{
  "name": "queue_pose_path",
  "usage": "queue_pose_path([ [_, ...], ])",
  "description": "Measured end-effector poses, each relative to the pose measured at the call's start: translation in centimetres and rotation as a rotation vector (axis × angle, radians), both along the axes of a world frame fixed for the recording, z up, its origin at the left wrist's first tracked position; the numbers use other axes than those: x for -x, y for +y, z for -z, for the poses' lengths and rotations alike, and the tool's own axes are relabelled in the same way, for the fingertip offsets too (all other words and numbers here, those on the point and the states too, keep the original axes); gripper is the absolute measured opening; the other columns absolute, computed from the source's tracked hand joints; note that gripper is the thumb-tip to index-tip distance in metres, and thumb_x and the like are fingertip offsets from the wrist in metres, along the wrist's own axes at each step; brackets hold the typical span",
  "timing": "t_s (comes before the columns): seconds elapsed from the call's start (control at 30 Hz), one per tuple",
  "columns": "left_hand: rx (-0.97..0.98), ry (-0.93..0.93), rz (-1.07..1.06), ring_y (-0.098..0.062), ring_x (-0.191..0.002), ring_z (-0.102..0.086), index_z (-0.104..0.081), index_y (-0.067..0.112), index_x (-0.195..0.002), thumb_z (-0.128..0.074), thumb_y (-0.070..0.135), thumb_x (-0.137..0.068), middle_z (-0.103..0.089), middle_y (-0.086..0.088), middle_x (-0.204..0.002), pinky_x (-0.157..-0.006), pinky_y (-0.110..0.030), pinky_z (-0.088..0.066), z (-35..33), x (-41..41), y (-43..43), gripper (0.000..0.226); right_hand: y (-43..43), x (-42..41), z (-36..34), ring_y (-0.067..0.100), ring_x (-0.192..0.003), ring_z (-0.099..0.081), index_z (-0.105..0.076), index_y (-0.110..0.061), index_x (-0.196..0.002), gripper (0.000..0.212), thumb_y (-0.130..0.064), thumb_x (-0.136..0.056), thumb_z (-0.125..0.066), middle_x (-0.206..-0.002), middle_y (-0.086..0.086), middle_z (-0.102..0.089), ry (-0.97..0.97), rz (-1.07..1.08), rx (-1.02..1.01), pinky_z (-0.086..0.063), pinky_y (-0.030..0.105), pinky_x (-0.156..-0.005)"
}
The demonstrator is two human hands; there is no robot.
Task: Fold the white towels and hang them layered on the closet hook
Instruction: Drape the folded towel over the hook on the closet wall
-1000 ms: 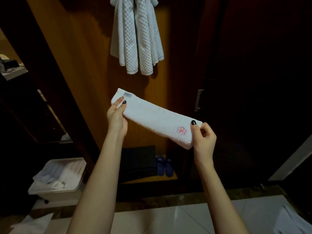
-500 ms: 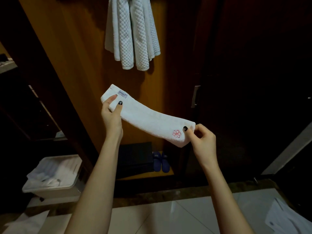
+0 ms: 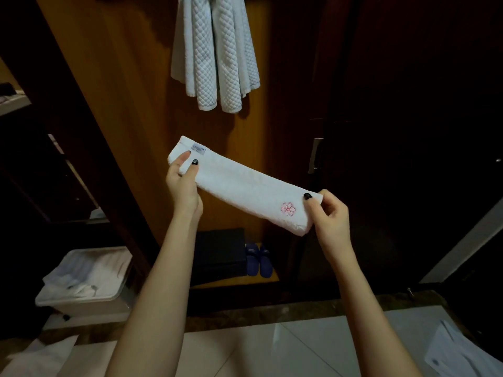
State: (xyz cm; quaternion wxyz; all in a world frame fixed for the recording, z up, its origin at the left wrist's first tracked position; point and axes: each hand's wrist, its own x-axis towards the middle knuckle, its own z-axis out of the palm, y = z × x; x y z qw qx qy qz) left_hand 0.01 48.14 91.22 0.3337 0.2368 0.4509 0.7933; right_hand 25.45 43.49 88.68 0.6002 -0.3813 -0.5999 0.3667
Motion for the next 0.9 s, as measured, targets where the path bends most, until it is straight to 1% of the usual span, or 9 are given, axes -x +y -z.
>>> queue_pose_path([
  [0.2, 0.037, 0.023, -0.041, -0.011, -0.094, -0.064, -0.061, 0.015, -0.121, -0.056, -0.002, -0.094, -0.059, -0.003, -0.117, -0.061, -0.014, -0.053, 0.0, -0.6, 0.0, 0.032, -0.3, 0.6, 1.5, -0.002, -0.062, -0.054, -0.051, -0.014, -0.080, 0.016, -0.012, -0.095, -0.055, -0.068, -0.012, -0.054, -0.020, 0.212, 0.062, -0.040, 0.018, -0.054],
  [0.23, 0.026, 0.050, -0.037, -0.012, -0.095, -0.064, -0.061, 0.017, -0.120, -0.056, -0.001, -0.094, -0.059, -0.002, -0.118, -0.062, -0.014, -0.053, -0.2, -0.7, 0.0, 0.031, -0.3, 0.6, 1.7, -0.002, -0.064, -0.059, -0.051, -0.018, -0.091, 0.009, -0.011, -0.096, -0.056, -0.073, -0.012, -0.058, 0.027, 0.202, 0.138, -0.044, 0.018, -0.054],
  [0.3, -0.006, 0.101, -0.022, -0.012, -0.099, -0.065, -0.062, 0.021, -0.115, -0.057, 0.001, -0.094, -0.059, -0.003, -0.120, -0.065, -0.015, -0.053, -0.8, -0.8, -0.1, 0.030, 0.0, 0.5, 2.4, 0.004, -0.077, -0.069, -0.049, -0.019, -0.115, 0.021, -0.011, -0.097, -0.057, -0.089, -0.005, -0.069, 0.089, 0.111, 0.364, -0.053, 0.020, -0.059],
  [0.37, -0.027, 0.148, -0.001, -0.013, -0.102, -0.065, -0.063, 0.025, -0.110, -0.057, 0.001, -0.094, -0.060, -0.005, -0.123, -0.066, -0.016, -0.054, -1.4, -1.1, -0.1, 0.029, 0.3, 0.3, 3.4, 0.019, -0.091, -0.070, -0.057, -0.003, -0.122, 0.025, -0.012, -0.099, -0.055, -0.106, 0.013, -0.071, 0.060, 0.006, 0.558, -0.056, 0.027, -0.072],
  [0.53, -0.047, 0.154, 0.122, -0.006, -0.090, -0.069, -0.062, 0.017, -0.114, -0.057, 0.000, -0.094, -0.063, -0.002, -0.114, -0.066, -0.016, -0.054, -2.3, -1.5, 0.2, 0.027, 0.1, 1.1, 5.7, 0.024, -0.100, -0.066, -0.065, -0.001, -0.113, 0.024, -0.011, -0.095, -0.051, -0.115, 0.015, -0.069, 0.531, -0.266, 0.887, -0.049, 0.037, -0.088],
  [0.67, -0.044, 0.050, 0.284, -0.015, -0.098, -0.069, -0.061, 0.011, -0.119, -0.056, -0.003, -0.094, -0.066, -0.007, -0.113, -0.072, -0.023, -0.056, -3.1, -2.0, 0.8, 0.029, 0.0, 1.6, 7.8, 0.033, -0.123, -0.055, -0.053, 0.001, -0.133, 0.048, -0.016, -0.088, -0.049, -0.135, 0.021, -0.058, 0.740, -0.463, 0.977, -0.038, 0.050, -0.110],
  [0.73, -0.057, 0.006, 0.315, -0.016, -0.096, -0.070, -0.062, 0.011, -0.116, -0.057, -0.004, -0.093, -0.067, -0.008, -0.112, -0.072, -0.025, -0.056, -3.4, -2.0, 1.0, 0.028, -0.1, 2.1, 8.1, 0.032, -0.117, -0.060, -0.053, -0.002, -0.134, 0.048, -0.018, -0.089, -0.048, -0.133, 0.020, -0.059, 0.782, -0.557, 1.011, -0.046, 0.048, -0.102],
  [0.8, -0.056, -0.013, 0.327, -0.017, -0.095, -0.071, -0.062, 0.012, -0.115, -0.057, -0.004, -0.093, -0.068, -0.009, -0.111, -0.073, -0.027, -0.057, -3.5, -1.8, 1.1, 0.027, 0.0, 2.2, 8.3, 0.029, -0.103, -0.067, -0.055, -0.003, -0.131, 0.046, -0.018, -0.087, -0.049, -0.124, 0.019, -0.064, 0.807, -0.605, 1.016, -0.056, 0.040, -0.081],
  [0.9, -0.048, -0.005, 0.318, -0.017, -0.095, -0.071, -0.062, 0.012, -0.115, -0.056, -0.004, -0.093, -0.068, -0.008, -0.110, -0.074, -0.028, -0.057, -3.4, -1.0, 1.2, 0.028, 0.6, 1.9, 8.2, 0.026, -0.092, -0.070, -0.056, -0.002, -0.127, 0.045, -0.017, -0.085, -0.051, -0.114, 0.018, -0.068, 0.803, -0.585, 0.977, -0.057, 0.035, -0.067],
])
